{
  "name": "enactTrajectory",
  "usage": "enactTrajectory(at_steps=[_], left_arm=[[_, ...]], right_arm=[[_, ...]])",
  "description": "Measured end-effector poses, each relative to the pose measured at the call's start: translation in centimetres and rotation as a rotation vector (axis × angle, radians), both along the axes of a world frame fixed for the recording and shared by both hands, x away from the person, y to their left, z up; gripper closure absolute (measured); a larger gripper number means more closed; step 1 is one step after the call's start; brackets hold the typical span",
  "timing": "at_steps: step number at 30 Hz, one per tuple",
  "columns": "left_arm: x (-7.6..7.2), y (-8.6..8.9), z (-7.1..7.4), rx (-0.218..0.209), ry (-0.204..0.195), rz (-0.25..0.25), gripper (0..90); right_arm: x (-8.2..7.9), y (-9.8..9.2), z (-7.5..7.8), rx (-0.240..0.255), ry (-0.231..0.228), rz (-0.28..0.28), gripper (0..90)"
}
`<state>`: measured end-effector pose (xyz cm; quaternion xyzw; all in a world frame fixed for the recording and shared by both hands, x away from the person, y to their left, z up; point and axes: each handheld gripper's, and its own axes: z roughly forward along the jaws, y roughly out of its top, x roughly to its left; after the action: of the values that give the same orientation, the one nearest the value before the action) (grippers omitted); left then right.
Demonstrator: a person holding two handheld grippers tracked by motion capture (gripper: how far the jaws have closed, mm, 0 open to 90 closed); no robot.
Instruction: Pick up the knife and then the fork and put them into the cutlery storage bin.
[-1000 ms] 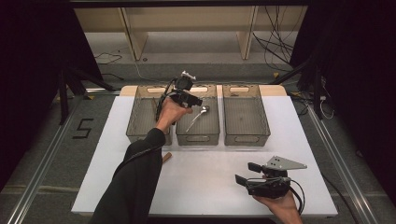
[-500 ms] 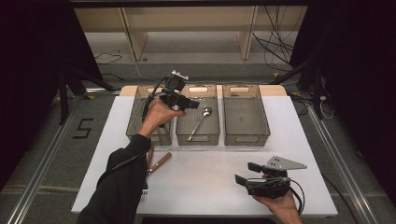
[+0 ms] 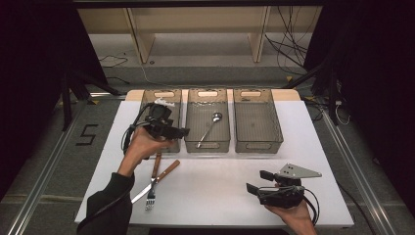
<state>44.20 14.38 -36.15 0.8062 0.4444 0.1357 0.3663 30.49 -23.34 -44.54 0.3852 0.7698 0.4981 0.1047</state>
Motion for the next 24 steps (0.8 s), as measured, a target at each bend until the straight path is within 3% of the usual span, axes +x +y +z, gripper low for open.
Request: enactTrajectory(at_steps=[3,6,12,20,24], left_arm=[[-1.0,0.8,-1.2,-0.008,0.001,0.028,25.1],[-1.9,1.5,-2.3,0.018,0.010,0.039,24.4],[-3.4,3.3,-4.4,-0.002,0.029,0.086,21.4],[-4.7,4.4,-5.2,0.028,0.011,0.107,19.7],[-5.0,4.8,-5.9,0.038,0.033,0.113,19.1]], right_arm=[[0.0,0.1,-0.1,-0.002,0.001,0.000,27.8],[0.0,0.1,-0.1,-0.001,0.002,0.001,27.8],[0.1,0.1,-0.2,-0.001,0.002,0.000,27.2],[0.1,0.1,-0.3,0.006,0.001,0.001,26.8],[0.1,0.1,-0.3,0.009,-0.007,0.002,26.7]])
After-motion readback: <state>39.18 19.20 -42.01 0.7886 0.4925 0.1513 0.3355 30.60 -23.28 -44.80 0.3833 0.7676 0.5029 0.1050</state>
